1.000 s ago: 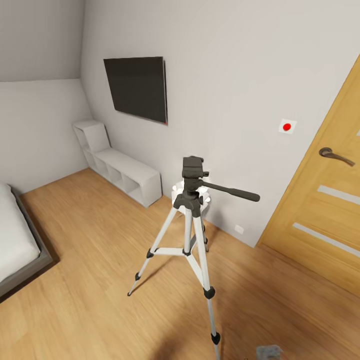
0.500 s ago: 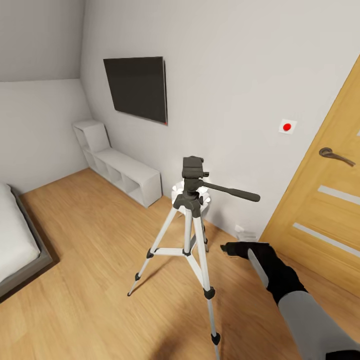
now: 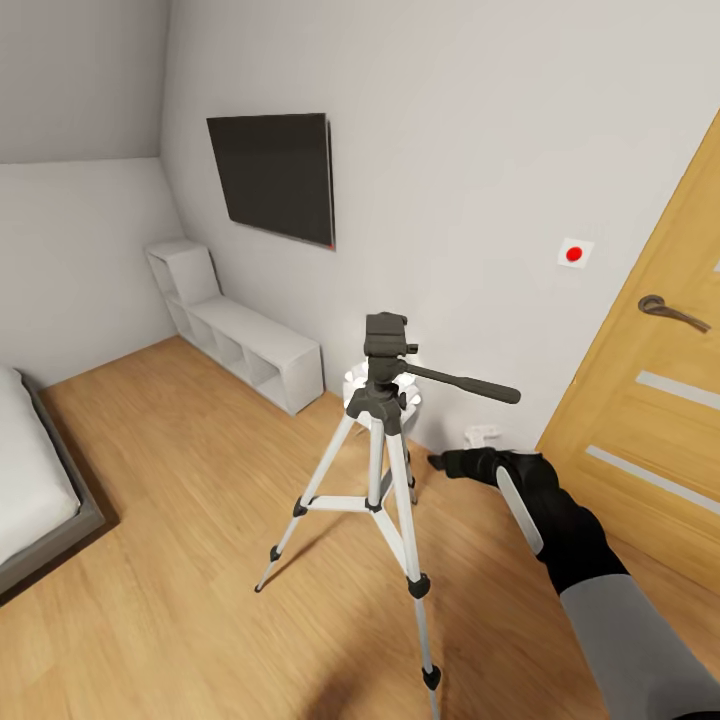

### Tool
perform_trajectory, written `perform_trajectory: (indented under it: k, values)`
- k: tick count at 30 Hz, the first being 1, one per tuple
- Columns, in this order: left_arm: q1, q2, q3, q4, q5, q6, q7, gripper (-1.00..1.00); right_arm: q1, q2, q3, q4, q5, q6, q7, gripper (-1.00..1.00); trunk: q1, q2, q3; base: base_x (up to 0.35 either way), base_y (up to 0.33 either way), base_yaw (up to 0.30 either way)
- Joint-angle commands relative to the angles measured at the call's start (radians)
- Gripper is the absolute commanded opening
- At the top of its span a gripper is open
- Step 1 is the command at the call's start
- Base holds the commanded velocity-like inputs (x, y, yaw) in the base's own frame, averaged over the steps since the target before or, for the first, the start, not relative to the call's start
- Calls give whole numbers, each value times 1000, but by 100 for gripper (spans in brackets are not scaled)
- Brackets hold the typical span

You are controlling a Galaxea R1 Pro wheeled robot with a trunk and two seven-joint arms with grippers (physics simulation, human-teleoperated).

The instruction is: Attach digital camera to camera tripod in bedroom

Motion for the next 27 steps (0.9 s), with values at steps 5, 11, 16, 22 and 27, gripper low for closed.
perform_trajectory:
  k: [5, 11, 16, 22, 27]
  values:
    - [-1, 1, -8, 1, 6, -3, -4, -100, -1, -1, 6, -3, -4, 27, 1, 100, 1, -2, -2, 0, 0, 0]
    - [-1, 1, -8, 1, 6, -3, -4, -100, -1, -3, 7, -4, -5, 33, 2, 100, 1, -2, -2, 0, 0, 0]
    - [-1, 1, -8, 1, 6, -3, -5, -100, 0, -7, 7, -5, -9, 33, 3, 100, 1, -2, -2, 0, 0, 0]
    - [-1, 1, -8, 1, 6, -3, -5, -100, 0, -24, 9, -4, -4, 47, 31, 100, 1, -2, -2, 0, 0, 0]
    - [-1, 1, -8, 1, 6, -3, -5, -100, -3, -145, 14, -7, 0, 95, 240, 100, 1, -2, -2, 0, 0, 0]
